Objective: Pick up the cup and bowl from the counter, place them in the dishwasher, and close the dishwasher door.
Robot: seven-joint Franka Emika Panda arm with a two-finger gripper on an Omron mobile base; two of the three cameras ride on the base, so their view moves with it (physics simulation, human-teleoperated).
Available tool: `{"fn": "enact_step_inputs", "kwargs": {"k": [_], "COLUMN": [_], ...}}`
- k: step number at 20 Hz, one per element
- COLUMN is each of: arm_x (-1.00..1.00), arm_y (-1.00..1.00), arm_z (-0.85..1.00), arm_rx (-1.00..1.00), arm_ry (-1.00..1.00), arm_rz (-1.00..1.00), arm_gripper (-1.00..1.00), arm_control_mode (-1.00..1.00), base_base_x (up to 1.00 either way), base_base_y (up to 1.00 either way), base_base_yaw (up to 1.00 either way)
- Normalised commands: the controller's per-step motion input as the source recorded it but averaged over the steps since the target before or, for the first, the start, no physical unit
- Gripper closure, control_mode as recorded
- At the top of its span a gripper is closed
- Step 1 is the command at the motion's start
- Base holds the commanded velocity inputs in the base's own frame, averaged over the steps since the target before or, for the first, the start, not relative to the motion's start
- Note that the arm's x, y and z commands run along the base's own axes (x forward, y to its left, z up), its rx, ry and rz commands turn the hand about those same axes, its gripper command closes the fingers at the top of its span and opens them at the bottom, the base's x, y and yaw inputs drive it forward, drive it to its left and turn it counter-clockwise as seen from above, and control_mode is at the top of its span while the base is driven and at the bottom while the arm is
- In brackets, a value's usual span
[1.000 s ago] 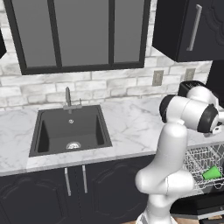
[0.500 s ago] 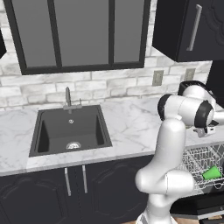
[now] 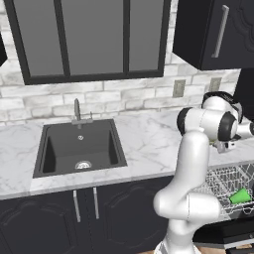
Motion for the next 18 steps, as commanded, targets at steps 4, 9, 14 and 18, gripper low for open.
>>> {"fn": "enact_step_inputs", "kwargs": {"k": [4,9,14,18], "arm_x": [0.38,0.26,0.02,0.00], "arm_y": [0.14,0.08,0.00,0.00], "arm_z": [-0.41,-0.47,-0.36,-0.13], "arm_rx": [0.00,0.00,0.00,0.02], "arm_ry": [0.02,0.02,0.00,0.00], "arm_rz": [0.01,0.01,0.00,0.00], "arm_gripper": [1.00,1.00,1.00,1.00], "arm_control_mode": [-1.00,-1.00,-1.00,-1.00], "base_base_x": [0.00,0.00,0.00,0.00], "base_base_y": [0.00,0.00,0.00,0.00], "base_base_yaw": [0.00,0.00,0.00,0.00]}}
